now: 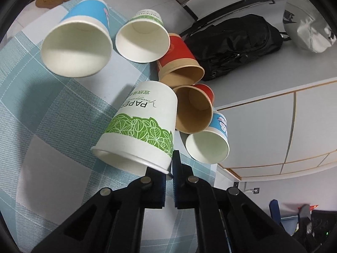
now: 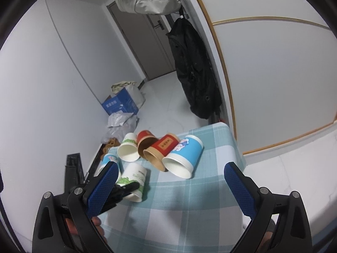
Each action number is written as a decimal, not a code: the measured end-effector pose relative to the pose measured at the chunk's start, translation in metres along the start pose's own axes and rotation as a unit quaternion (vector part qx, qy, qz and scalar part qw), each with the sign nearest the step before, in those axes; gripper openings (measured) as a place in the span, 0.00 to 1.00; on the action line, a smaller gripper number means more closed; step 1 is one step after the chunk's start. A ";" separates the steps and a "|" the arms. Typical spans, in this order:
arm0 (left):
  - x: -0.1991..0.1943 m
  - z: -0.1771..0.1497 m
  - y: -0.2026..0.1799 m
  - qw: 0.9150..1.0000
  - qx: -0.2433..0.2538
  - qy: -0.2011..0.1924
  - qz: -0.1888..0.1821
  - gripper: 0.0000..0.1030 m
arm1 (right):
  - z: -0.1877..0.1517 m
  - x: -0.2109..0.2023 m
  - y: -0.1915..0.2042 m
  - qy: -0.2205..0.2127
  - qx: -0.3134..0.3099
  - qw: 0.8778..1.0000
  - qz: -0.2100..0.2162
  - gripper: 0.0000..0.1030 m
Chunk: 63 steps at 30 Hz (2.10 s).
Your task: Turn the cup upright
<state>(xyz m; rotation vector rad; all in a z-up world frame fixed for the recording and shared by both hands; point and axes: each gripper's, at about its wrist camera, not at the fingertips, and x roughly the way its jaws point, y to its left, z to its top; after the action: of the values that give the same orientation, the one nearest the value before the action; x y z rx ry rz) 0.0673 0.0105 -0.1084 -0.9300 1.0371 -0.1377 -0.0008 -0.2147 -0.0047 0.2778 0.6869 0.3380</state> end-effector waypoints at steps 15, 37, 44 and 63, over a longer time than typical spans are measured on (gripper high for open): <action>-0.044 -0.022 -0.007 0.998 0.056 -0.016 -0.025 0.01 | -0.010 0.004 0.008 -0.005 -0.020 1.000 -0.004 0.98; -0.083 -0.072 0.034 0.995 0.092 -0.034 0.024 0.01 | -0.040 -0.005 0.041 -0.019 -0.088 0.996 0.008 0.98; -0.072 -0.077 0.042 0.995 0.094 -0.024 0.039 0.01 | -0.043 -0.001 0.042 -0.014 -0.093 0.996 0.002 0.98; -0.069 -0.079 0.049 0.997 0.058 0.005 0.051 0.51 | -0.045 -0.001 0.043 -0.013 -0.092 0.996 0.004 0.98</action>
<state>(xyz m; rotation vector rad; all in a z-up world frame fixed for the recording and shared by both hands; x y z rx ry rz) -0.0467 0.0288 -0.1107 -0.7703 1.0713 -0.1170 -0.0405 -0.1703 -0.0221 0.1093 0.6247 0.4020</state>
